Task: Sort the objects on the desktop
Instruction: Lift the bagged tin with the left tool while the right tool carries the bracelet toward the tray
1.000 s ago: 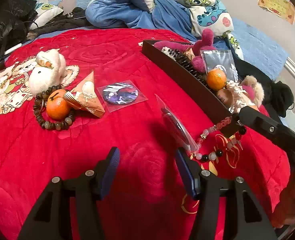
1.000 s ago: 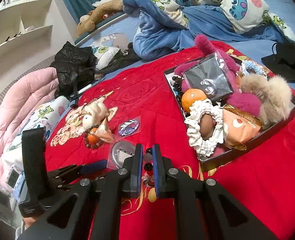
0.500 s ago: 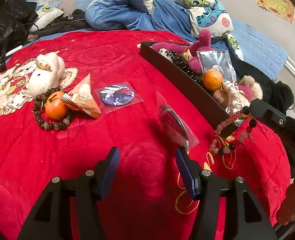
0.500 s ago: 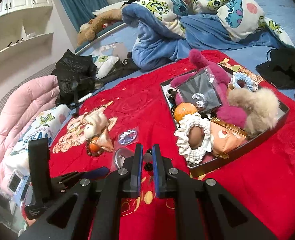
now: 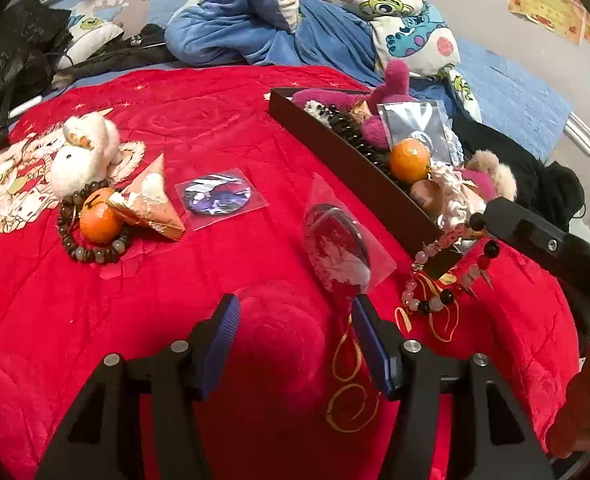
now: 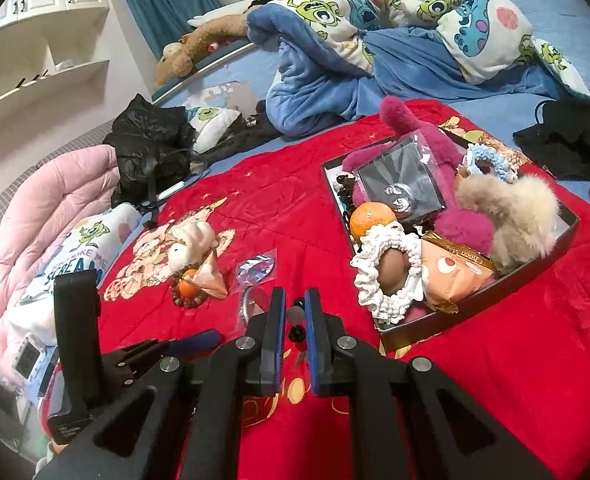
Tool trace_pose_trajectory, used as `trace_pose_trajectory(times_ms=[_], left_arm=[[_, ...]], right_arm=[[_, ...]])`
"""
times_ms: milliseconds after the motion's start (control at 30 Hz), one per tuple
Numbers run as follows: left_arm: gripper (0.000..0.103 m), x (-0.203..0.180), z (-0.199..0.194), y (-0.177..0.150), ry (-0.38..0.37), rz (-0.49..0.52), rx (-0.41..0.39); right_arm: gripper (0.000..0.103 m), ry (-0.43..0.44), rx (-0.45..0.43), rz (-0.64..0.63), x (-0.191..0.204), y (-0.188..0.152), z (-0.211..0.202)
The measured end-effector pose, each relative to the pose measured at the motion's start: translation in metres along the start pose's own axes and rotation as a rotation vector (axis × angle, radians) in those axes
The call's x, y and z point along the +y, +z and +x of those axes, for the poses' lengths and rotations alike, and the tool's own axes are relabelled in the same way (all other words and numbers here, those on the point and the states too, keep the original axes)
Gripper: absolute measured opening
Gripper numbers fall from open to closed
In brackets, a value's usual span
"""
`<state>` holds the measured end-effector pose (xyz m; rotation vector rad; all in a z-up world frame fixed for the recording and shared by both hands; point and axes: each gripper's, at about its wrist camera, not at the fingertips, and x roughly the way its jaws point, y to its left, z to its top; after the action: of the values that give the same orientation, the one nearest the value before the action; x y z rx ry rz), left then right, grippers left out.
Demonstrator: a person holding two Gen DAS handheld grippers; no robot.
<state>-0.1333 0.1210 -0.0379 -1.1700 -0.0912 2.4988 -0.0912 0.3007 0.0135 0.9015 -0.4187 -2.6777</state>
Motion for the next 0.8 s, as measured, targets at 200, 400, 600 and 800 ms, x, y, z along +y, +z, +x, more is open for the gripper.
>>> trace_pose_trajectory(times_ms=[200,400,600,800], left_arm=[[0.060,-0.018,0.003,-0.001,0.000,0.055,-0.009],[0.060,-0.012,0.012,0.000,0.022,0.020,-0.002],[0.058,0.001,0.023,0.001,0.006,-0.039,0.015],[0.032,0.006,0.019,0.000,0.029,-0.058,-0.005]], right_arm=[[0.010,-0.001,0.003,0.005,-0.002,0.000,0.000],[0.010,-0.004,0.008,0.002,-0.002,-0.001,0.000],[0.010,-0.004,0.007,0.003,-0.001,-0.001,0.000],[0.010,-0.003,0.008,0.006,-0.001,-0.001,0.000]])
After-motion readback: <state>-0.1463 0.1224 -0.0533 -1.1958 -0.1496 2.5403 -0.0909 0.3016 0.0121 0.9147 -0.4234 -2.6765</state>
